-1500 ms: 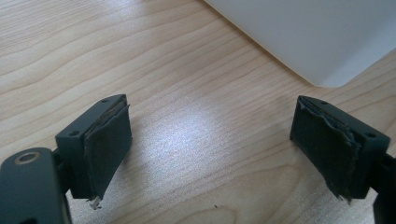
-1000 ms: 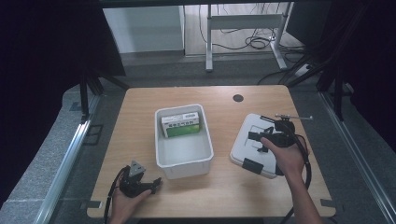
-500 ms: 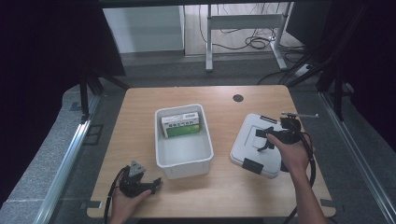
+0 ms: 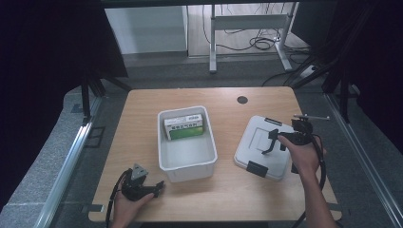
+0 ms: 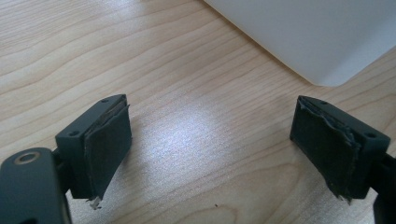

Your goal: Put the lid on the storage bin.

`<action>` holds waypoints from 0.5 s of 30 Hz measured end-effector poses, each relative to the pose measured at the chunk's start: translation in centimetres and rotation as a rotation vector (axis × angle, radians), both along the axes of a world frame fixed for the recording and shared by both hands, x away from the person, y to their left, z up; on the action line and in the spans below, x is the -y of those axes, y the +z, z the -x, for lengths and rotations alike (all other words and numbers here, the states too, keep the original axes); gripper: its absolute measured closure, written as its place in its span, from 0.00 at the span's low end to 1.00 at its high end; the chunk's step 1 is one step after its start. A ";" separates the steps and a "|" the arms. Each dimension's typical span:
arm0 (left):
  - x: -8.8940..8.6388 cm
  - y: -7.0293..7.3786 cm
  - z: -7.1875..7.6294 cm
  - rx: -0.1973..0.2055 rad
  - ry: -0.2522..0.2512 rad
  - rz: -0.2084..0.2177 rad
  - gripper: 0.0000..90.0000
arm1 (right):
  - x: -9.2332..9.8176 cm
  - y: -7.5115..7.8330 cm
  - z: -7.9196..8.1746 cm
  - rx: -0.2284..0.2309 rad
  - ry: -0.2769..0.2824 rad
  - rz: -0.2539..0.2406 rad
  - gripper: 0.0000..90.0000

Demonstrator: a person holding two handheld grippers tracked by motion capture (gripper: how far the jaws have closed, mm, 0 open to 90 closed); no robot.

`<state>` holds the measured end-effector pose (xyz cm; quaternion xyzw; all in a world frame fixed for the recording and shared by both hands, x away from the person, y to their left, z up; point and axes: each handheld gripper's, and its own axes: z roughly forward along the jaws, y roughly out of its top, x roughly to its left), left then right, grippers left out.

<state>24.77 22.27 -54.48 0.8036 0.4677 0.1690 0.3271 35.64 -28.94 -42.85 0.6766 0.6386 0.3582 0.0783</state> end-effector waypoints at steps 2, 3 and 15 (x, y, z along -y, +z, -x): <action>0.0 0.0 0.0 -0.001 -0.001 0.000 0.14 | 0.2 -0.2 -0.2 -0.010 -0.005 0.008 0.49; 0.0 0.0 0.0 -0.001 -0.001 0.000 0.14 | 0.2 -0.3 -0.3 -0.013 -0.010 0.016 0.49; 0.0 0.0 -0.1 -0.001 -0.002 0.000 0.14 | 0.1 -1.6 -1.8 -0.070 -0.017 0.064 0.56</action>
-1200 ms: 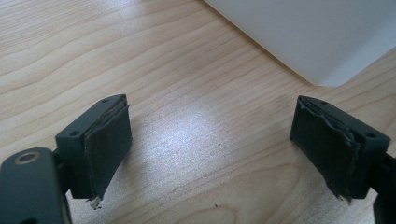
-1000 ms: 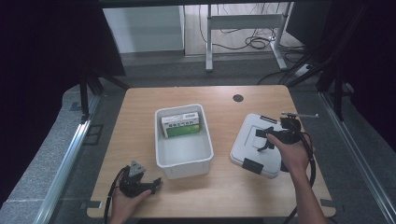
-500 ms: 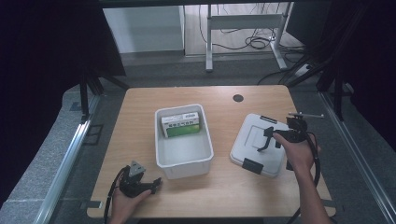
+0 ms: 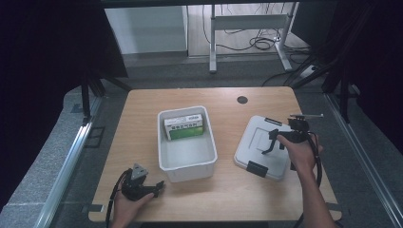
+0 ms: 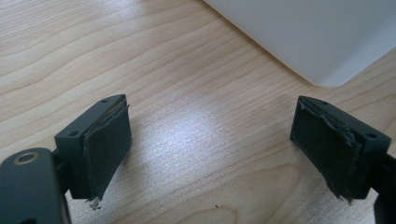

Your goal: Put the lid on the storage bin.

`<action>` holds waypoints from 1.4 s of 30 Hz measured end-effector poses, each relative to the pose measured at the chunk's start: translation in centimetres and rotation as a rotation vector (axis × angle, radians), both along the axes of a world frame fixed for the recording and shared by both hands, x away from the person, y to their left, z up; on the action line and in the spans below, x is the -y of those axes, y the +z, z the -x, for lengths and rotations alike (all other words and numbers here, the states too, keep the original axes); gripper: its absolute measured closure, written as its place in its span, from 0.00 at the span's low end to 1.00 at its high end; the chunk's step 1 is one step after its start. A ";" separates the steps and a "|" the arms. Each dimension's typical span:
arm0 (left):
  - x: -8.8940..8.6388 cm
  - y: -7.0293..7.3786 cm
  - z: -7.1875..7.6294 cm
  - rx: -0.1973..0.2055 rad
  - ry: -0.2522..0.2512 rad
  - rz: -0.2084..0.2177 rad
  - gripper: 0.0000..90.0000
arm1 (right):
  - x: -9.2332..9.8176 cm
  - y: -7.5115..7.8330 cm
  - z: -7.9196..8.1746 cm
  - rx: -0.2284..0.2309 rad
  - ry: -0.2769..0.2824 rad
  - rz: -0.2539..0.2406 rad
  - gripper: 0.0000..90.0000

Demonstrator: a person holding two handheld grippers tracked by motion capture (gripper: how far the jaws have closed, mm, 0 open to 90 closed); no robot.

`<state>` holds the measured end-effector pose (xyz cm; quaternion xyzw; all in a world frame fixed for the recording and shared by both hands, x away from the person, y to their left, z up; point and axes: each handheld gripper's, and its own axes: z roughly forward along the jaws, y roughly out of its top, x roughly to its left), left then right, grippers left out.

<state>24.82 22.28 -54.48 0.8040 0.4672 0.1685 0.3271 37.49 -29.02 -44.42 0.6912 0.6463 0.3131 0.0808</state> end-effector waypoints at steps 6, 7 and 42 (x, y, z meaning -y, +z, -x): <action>0.0 0.0 0.0 0.000 0.000 0.000 0.14 | 0.2 -0.5 -0.7 -0.027 -0.014 0.010 0.60; 0.0 0.0 0.0 0.000 0.000 0.000 0.14 | 0.2 -0.6 -0.8 -0.033 -0.016 0.010 0.60; 0.0 0.0 0.0 0.000 -0.002 -0.001 0.14 | 1.3 -2.4 -2.6 -0.179 -0.157 -0.161 0.93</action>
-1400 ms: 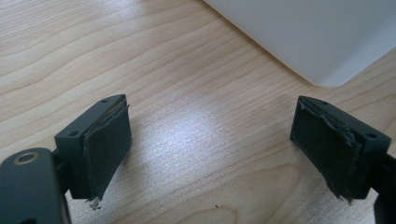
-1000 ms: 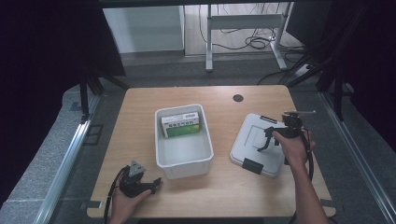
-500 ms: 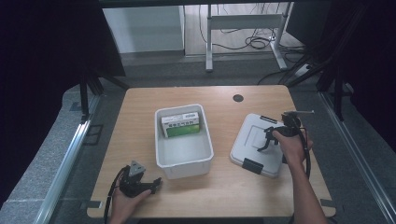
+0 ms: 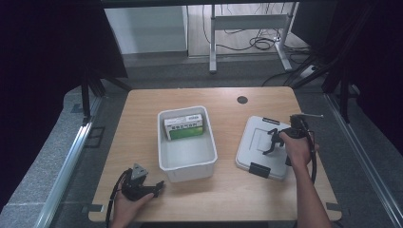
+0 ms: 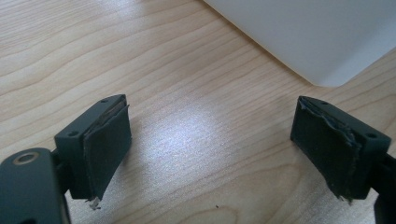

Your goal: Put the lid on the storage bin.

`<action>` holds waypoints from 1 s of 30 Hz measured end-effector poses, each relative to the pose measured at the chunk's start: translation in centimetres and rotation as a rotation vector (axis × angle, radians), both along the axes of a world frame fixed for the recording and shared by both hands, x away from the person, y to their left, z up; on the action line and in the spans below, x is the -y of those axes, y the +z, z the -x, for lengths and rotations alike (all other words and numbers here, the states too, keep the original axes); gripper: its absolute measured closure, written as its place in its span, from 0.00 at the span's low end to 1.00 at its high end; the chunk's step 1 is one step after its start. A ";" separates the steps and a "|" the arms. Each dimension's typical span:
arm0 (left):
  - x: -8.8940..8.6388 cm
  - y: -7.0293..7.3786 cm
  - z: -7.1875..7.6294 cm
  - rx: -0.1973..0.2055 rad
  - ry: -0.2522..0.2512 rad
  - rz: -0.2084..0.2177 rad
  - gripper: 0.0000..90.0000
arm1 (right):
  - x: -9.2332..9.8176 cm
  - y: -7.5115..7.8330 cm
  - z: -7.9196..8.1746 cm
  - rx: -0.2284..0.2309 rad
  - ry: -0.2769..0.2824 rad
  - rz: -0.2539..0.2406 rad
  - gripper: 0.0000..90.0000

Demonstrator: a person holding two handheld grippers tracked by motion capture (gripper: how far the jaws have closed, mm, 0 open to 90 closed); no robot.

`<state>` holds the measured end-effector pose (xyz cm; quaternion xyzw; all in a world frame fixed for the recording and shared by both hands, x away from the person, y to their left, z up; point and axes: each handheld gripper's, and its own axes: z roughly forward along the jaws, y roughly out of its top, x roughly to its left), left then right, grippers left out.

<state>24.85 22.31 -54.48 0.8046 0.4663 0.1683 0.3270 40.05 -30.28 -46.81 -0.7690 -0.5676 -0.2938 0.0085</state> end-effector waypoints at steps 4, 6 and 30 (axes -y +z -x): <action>0.0 0.0 0.0 0.000 0.000 0.000 0.14 | -0.1 0.1 0.0 -0.007 -0.005 -0.018 0.94; 0.0 0.0 0.0 0.000 0.000 0.000 0.13 | -0.2 0.2 0.1 -0.008 -0.002 -0.015 0.94; 0.0 0.0 0.0 0.000 -0.002 0.000 0.14 | -0.9 3.2 1.6 0.073 0.049 -0.039 0.94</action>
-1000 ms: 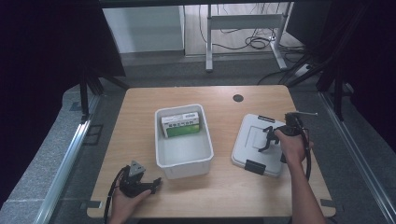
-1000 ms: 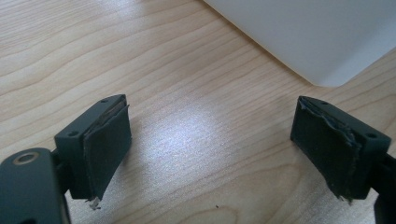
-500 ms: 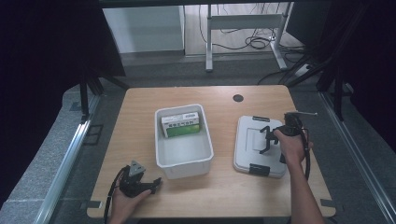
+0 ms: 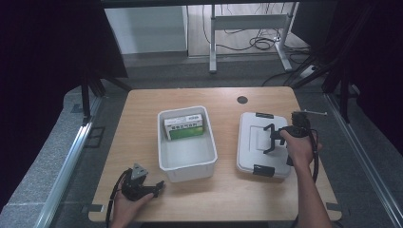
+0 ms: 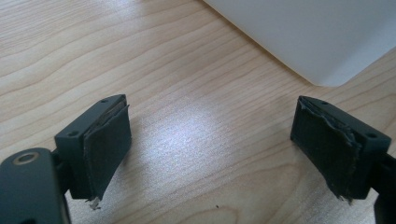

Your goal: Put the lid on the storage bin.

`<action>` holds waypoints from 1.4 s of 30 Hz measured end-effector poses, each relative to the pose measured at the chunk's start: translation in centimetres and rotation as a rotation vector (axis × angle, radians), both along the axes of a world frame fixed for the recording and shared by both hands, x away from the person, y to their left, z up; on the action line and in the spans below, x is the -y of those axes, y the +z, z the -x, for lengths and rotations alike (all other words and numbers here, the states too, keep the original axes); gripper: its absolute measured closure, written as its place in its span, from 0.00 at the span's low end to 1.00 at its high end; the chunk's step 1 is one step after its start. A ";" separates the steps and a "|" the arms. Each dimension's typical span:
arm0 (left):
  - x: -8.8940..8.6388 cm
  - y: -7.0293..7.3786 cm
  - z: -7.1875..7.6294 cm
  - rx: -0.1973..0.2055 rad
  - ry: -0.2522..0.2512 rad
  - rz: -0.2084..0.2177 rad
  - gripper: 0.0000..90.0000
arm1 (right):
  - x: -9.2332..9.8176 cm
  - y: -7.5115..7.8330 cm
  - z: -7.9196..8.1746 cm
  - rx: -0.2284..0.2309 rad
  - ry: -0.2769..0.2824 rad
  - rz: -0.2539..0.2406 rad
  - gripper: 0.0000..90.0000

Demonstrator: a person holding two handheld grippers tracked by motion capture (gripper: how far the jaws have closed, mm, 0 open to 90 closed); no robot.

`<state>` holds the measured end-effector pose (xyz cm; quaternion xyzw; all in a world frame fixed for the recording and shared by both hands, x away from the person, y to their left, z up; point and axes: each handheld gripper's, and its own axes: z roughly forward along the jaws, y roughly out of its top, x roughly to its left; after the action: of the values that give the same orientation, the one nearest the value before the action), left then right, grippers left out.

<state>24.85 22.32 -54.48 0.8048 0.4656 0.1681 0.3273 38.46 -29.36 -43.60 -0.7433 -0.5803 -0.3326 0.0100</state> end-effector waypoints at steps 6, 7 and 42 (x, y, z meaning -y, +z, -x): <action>0.0 0.0 0.0 0.000 0.000 0.000 0.14 | -0.4 1.0 0.5 0.027 0.018 -0.002 0.94; 0.0 0.0 0.0 0.000 0.000 0.000 0.14 | -0.4 1.2 0.6 0.036 0.020 -0.004 0.94; 0.0 0.0 0.0 0.002 -0.002 -0.001 0.14 | -1.8 5.7 2.9 0.147 0.090 -0.073 0.94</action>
<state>24.85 22.35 -54.48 0.8055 0.4644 0.1687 0.3273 35.56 -27.54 -37.95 -0.6894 -0.5997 -0.4062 0.0094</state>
